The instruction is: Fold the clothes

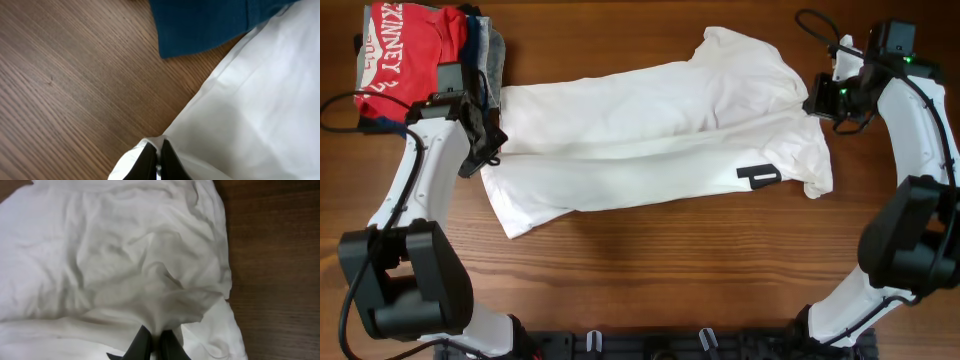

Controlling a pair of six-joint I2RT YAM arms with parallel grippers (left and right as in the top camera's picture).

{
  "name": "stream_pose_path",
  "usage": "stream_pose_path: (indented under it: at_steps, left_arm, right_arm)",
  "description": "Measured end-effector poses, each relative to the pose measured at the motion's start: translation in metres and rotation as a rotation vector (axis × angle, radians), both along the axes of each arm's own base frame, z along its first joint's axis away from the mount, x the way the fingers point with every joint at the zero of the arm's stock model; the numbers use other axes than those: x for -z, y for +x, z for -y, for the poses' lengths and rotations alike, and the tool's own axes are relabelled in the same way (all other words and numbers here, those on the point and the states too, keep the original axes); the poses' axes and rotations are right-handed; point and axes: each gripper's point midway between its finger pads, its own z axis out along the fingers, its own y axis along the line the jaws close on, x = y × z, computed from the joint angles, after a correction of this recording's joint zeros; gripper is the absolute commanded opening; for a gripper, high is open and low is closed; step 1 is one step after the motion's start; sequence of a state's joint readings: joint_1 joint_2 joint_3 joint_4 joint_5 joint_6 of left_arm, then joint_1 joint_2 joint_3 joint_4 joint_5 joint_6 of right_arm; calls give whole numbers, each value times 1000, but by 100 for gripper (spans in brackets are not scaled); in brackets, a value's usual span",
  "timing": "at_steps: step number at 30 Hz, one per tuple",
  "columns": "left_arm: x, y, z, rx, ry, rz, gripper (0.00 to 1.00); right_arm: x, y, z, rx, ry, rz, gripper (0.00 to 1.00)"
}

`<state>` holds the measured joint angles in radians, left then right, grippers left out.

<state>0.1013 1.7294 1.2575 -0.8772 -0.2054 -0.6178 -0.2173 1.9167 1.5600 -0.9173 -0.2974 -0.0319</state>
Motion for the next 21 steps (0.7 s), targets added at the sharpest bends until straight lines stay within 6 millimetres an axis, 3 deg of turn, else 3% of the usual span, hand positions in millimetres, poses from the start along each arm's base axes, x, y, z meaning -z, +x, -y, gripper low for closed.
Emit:
stream_pose_path:
  at_steps: [8, 11, 12, 13, 14, 21]
  left_arm:
    - [23, 7, -1, 3, -2, -31, 4]
    - [29, 8, -1, 3, -3, -39, 28]
    - [30, 8, -1, 9, -2, -44, 41]
    - [30, 8, -1, 11, -1, -44, 61]
    - [30, 8, -1, 14, 0, -44, 69]
    - [31, 2, -1, 11, 3, -69, 98]
  right_arm:
    - [7, -1, 2, 5, -9, -19, 4]
    - [7, -1, 2, 5, -10, -20, 5]
    - [7, -1, 2, 5, -11, -20, 13]
    - [7, -1, 3, 6, -12, -21, 31]
    - [7, -1, 3, 5, -14, -20, 47]
    - [6, 2, 4, 13, -17, -9, 52]
